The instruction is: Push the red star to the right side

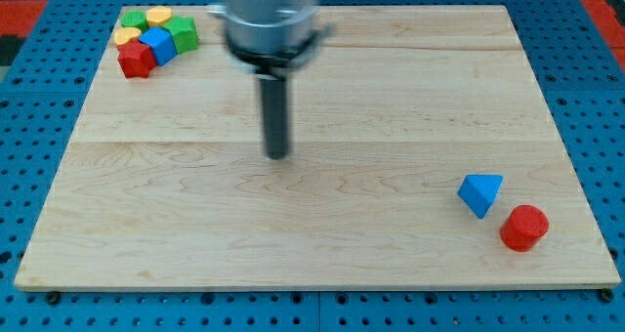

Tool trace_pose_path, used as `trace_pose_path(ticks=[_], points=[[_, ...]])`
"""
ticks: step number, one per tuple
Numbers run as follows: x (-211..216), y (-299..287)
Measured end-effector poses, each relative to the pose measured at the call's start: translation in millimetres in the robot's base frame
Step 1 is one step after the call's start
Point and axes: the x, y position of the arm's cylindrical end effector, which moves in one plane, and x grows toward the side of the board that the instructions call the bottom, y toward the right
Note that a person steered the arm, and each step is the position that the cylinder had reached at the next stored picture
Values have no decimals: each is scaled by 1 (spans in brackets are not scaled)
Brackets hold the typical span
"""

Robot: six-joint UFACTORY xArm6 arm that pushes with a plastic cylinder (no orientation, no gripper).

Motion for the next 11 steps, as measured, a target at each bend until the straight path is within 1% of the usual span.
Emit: trace_pose_path(ticks=[1,2,3,4,5,6,7,9,11], points=[[-28,-60],[-61,-79],[-61,-139],[-82,-216],[-95,-214],[-119,-209],[-146,-188],[-148,-93],[-148,-88]])
